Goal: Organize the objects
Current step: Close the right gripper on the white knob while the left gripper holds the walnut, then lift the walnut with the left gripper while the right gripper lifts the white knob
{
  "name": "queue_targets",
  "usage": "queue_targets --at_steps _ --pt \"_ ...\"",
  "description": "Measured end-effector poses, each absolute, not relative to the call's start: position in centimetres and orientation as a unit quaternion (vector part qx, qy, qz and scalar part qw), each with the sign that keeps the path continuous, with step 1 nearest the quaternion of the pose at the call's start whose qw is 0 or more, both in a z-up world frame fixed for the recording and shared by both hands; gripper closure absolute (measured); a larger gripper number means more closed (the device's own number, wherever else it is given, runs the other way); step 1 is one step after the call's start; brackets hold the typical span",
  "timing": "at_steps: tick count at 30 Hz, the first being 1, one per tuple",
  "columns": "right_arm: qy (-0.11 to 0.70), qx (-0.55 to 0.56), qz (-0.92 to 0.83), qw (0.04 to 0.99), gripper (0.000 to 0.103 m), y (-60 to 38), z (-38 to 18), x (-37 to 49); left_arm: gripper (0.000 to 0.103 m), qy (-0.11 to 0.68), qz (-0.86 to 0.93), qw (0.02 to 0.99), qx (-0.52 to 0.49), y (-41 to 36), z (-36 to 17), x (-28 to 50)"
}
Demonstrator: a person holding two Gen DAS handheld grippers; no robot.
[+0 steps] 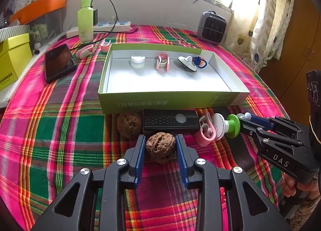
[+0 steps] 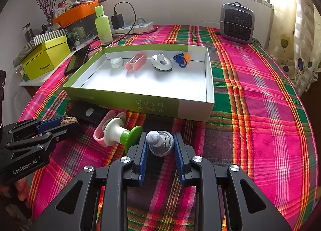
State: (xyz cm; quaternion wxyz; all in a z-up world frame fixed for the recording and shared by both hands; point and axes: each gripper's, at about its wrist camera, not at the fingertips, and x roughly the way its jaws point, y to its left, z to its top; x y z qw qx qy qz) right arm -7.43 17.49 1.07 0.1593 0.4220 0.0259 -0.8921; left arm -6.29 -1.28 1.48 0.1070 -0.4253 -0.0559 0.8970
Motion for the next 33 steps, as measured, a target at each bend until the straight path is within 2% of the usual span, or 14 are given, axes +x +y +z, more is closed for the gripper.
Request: queue_targets --at_steps 33 --pt "0.026 0.375 -0.906 0.192 0.077 15.4 5.1 -9.1 0.075 -0.058 0.913 0.107 -0.389 -5.3 5.0 -9.2"
